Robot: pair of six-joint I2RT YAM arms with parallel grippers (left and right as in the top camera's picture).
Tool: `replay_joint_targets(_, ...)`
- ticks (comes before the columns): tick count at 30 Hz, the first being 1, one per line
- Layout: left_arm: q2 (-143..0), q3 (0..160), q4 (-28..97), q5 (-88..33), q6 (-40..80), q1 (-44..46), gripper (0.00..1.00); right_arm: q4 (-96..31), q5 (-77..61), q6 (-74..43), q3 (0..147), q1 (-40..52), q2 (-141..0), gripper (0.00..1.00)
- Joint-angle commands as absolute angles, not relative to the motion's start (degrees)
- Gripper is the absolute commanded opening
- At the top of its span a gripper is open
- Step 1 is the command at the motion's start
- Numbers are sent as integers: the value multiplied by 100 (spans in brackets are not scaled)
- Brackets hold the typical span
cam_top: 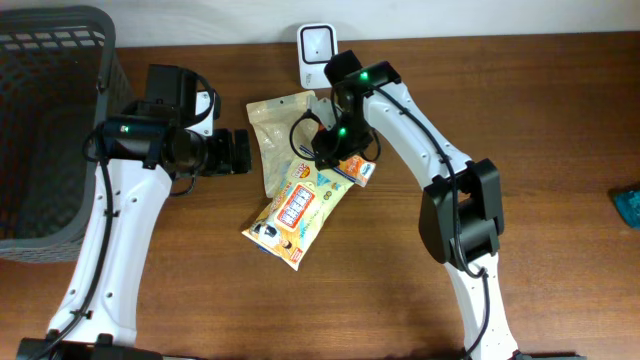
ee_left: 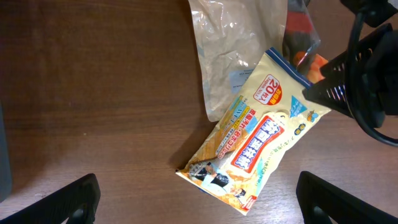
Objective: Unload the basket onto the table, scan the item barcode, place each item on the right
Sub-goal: 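Move the right gripper back and grasp the yellow wet-wipe pack, then lift the wet-wipe pack and hold it toward the scanner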
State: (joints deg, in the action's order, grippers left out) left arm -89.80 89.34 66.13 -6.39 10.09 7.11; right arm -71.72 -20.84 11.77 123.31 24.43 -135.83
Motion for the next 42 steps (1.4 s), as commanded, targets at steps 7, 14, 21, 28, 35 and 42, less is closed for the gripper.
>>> replay_joint_targets(7,-8993,8910,6602,-600,937,720,99,-7098,-2119,1002,12217,2477,-14064,33)
replay_joint_targets(14,-8993,8910,6602,-600,937,720,99,-6886,-1925,-78,12453,2255,-14042,4)
replay_joint_targets(21,-8993,8910,6602,-600,937,720,99,-7505,-1066,-628,13238,1441,-13625,4)
replay_joint_targets(28,-8993,8910,6602,-600,937,720,99,-8659,-2370,-27,13329,1269,-13434,64)
replay_joint_targets(35,-8993,8910,6602,-600,937,720,99,-8547,-1352,-2930,13192,2477,-13443,99)
replay_joint_targets(42,-8993,8910,6602,-600,937,720,99,-7620,-674,-5234,12562,3597,-13452,99)
